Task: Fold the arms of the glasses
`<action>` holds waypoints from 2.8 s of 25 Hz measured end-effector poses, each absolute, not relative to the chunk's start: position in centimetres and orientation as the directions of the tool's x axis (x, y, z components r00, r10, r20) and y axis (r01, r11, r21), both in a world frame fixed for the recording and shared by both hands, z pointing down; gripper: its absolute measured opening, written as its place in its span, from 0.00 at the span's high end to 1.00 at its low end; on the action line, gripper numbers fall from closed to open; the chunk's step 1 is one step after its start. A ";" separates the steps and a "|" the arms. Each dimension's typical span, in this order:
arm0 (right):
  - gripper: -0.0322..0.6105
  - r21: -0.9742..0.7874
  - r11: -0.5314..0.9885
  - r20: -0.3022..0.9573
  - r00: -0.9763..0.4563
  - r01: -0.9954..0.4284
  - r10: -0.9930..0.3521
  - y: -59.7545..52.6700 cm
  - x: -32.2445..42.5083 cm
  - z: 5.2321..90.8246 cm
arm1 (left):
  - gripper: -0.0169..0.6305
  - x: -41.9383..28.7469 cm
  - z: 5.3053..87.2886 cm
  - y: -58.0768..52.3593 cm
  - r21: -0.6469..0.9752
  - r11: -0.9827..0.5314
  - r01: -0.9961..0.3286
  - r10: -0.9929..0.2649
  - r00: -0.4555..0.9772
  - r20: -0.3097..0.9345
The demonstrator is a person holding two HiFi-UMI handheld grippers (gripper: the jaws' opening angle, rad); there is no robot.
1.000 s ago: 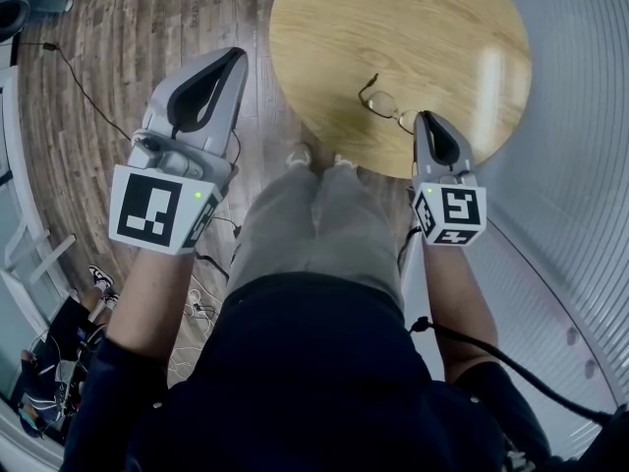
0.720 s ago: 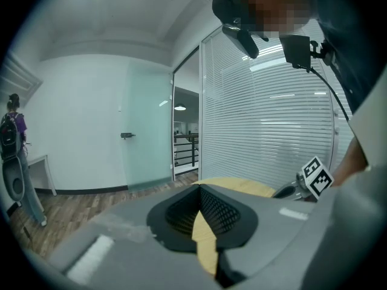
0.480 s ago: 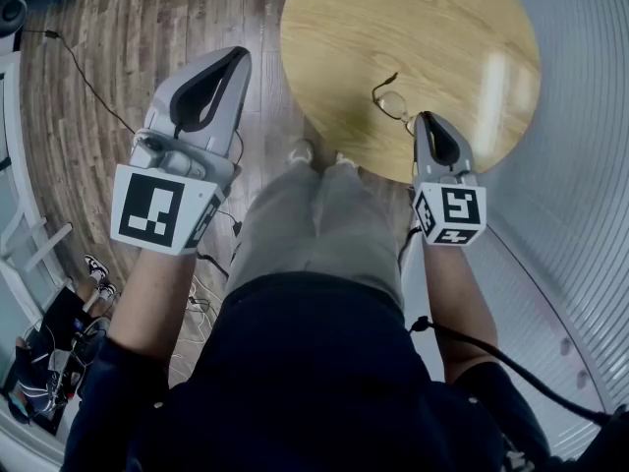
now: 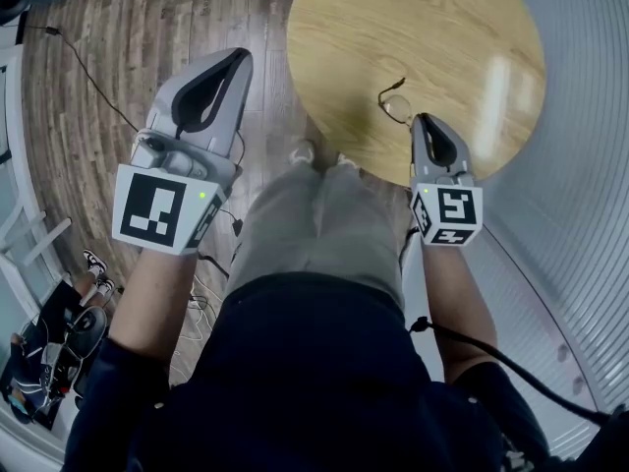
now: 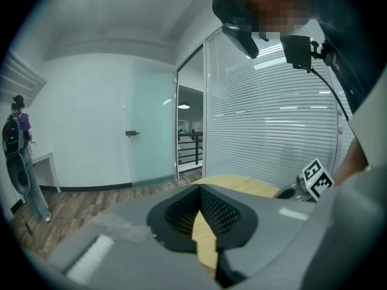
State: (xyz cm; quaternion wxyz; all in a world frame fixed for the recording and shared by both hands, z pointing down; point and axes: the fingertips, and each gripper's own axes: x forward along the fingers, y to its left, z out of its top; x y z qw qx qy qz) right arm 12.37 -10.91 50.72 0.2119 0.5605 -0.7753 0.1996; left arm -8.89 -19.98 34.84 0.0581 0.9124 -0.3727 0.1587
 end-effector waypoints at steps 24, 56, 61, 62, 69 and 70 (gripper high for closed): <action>0.91 -0.060 0.342 0.588 -0.310 -0.938 -0.747 -13.1 10.4 52.9 | 0.97 -11.7 35.0 -21.6 -0.014 -0.681 -0.732 -0.687 0.633 0.357; 0.91 -0.017 0.394 0.656 -0.308 -0.919 -0.689 -13.3 9.7 54.9 | 0.97 -13.7 34.8 -20.3 -0.004 -0.626 -0.780 -0.715 0.572 0.401; 0.90 -0.017 0.405 0.667 -0.312 -0.914 -0.677 -14.4 9.0 55.3 | 0.97 -14.5 34.9 -21.3 0.006 -0.622 -0.783 -0.720 0.574 0.391; 0.90 -0.018 0.405 0.669 -0.312 -0.914 -0.675 -14.5 8.9 55.3 | 0.97 -14.7 34.8 -21.5 0.010 -0.621 -0.784 -0.720 0.575 0.388; 0.89 -0.032 0.400 0.679 -0.314 -0.916 -0.664 -15.4 8.9 55.8 | 0.97 -15.0 35.0 -22.5 0.008 -0.620 -0.785 -0.723 0.575 0.381; 0.89 -0.034 0.400 0.678 -0.315 -0.916 -0.664 -15.6 8.9 55.9 | 0.97 -15.1 35.1 -22.8 0.009 -0.616 -0.787 -0.725 0.572 0.385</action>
